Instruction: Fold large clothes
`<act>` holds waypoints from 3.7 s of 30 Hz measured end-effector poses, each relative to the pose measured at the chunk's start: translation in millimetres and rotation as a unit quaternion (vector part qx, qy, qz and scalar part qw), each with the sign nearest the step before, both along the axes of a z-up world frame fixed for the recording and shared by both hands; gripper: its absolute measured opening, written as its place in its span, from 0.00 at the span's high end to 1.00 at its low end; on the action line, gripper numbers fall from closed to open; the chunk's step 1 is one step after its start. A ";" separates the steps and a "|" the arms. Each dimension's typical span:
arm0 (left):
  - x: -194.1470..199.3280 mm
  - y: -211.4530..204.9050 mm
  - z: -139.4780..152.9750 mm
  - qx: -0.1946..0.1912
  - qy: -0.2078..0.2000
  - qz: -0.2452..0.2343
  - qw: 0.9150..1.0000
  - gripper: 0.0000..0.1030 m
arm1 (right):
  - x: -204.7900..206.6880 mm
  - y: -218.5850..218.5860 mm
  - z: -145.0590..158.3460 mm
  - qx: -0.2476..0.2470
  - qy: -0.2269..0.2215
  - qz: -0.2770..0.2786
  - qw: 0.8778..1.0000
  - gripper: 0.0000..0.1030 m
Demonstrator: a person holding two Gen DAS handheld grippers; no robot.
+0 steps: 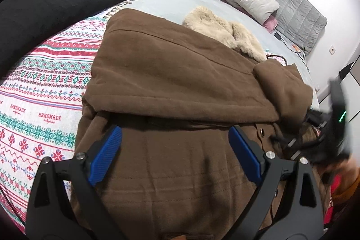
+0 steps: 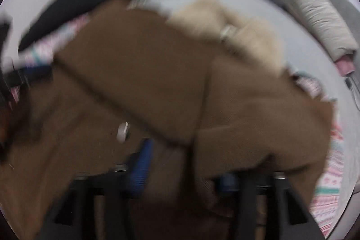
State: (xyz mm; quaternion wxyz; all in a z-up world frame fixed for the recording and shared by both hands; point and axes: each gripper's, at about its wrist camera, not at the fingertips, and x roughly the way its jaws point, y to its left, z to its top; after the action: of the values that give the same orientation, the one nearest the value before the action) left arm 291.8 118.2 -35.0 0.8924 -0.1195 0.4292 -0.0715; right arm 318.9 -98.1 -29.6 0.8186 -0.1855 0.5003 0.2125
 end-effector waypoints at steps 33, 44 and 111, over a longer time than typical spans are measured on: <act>73.1 -309.9 8.7 0.207 0.007 -0.166 0.964 0.22 | -67.6 -258.7 -0.3 0.250 0.012 -0.408 0.878 0.26; 67.9 -166.5 53.6 0.081 -0.017 -0.095 0.992 0.27 | -64.7 -248.1 -14.3 0.205 0.010 -0.395 0.896 0.25; 109.4 -155.3 -22.8 0.071 -0.046 -0.192 0.978 0.30 | 36.4 -240.9 -20.0 0.126 -0.075 -0.346 0.927 0.57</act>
State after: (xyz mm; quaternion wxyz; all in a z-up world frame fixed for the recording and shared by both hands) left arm 401.2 -37.1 -57.8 0.8869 0.0323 0.4069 -0.2161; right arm 355.3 -339.0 -49.6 0.8929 0.0889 0.4398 -0.0369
